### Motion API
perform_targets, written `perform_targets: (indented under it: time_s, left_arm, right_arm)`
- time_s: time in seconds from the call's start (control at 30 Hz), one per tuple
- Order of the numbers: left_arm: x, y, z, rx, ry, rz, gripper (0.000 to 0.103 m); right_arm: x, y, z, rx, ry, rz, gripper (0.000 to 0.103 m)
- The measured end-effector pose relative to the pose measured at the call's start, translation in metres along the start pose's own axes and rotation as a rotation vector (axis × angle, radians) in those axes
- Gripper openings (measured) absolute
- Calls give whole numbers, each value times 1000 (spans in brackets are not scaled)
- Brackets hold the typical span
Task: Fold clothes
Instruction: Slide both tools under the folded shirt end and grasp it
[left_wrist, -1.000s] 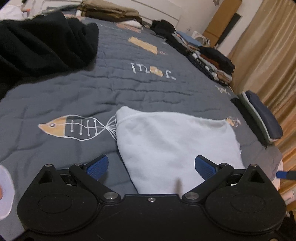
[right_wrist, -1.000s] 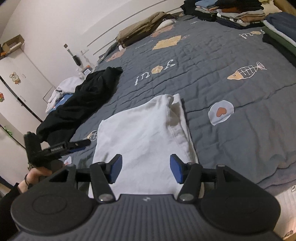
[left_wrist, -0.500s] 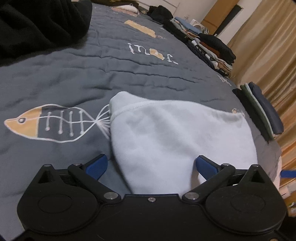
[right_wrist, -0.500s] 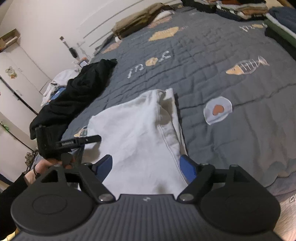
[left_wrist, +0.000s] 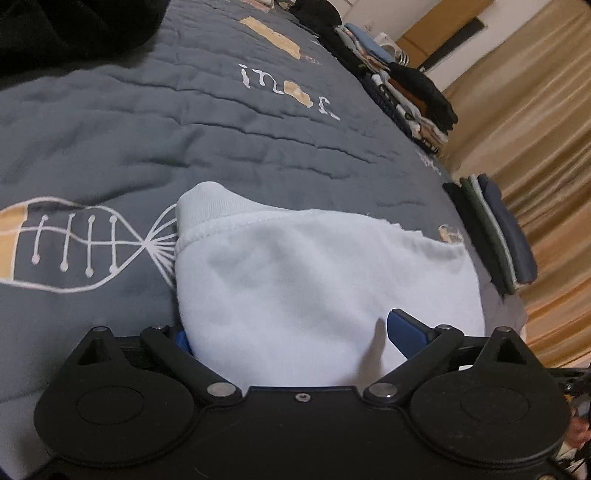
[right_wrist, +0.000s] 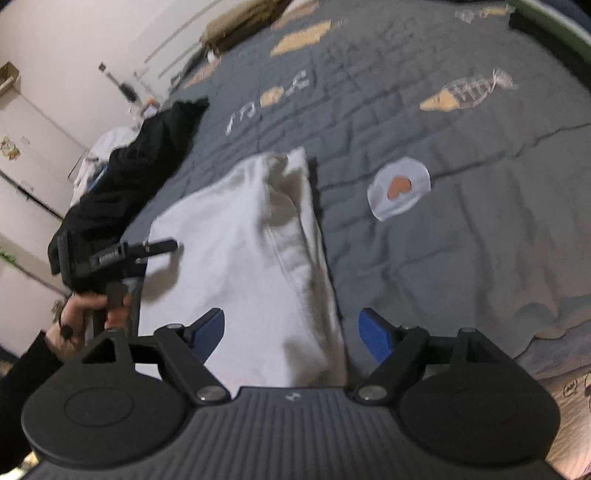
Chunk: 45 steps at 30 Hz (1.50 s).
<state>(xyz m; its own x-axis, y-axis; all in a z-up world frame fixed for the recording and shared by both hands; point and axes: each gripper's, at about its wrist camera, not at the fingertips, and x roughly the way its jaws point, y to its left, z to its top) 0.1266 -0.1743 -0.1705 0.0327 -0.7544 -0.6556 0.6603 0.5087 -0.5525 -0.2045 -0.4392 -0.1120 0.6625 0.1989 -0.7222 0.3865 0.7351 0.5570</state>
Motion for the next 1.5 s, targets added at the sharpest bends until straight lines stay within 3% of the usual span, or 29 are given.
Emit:
perform_targets:
  time_s: [0.2, 0.33, 0.47, 0.63, 0.7, 0.8, 0.97, 1.07, 1.17, 1.33, 1.43, 1.47, 1.5]
  left_arm:
    - [-2, 0, -7, 51, -17, -8, 100]
    - [-4, 1, -10, 50, -27, -16, 100]
    - [-4, 3, -9, 39, -27, -31, 101]
    - [-4, 5, -10, 50, -30, -46, 102]
    - [-5, 5, -11, 54, -31, -49, 102]
    - [-5, 6, -11, 55, -33, -53, 102]
    - [-6, 6, -11, 52, -33, -57, 102]
    - [-5, 7, -10, 43, -36, -63, 102]
    - [-4, 7, -9, 42, -34, -66, 102]
    - [-6, 9, -5, -5, -30, -76, 101]
    - [-11, 5, -3, -56, -43, -91, 94]
    - [-14, 1, -3, -37, -45, -99, 90]
    - [-15, 1, -2, -27, -45, -102, 80]
  right_arm:
    - [21, -37, 2, 67, 101, 89, 79]
    - [47, -38, -2, 86, 173, 145, 81]
    - [64, -39, -4, 100, 165, 187, 103]
    - [64, -36, -1, 128, 182, 226, 103]
    - [64, -22, 1, 104, 226, 291, 103]
    - [77, -7, 1, 10, 284, 253, 103]
    - [85, -31, 1, 157, 276, 347, 103]
    - [84, -10, -1, 92, 295, 396, 103]
    - [91, -2, -2, 56, 319, 387, 103]
    - [95, -3, -7, 125, 295, 378, 103]
    - [95, -4, -9, 168, 279, 382, 95]
    - [92, -7, -9, 186, 270, 381, 82]
    - [89, -12, -9, 204, 259, 376, 61]
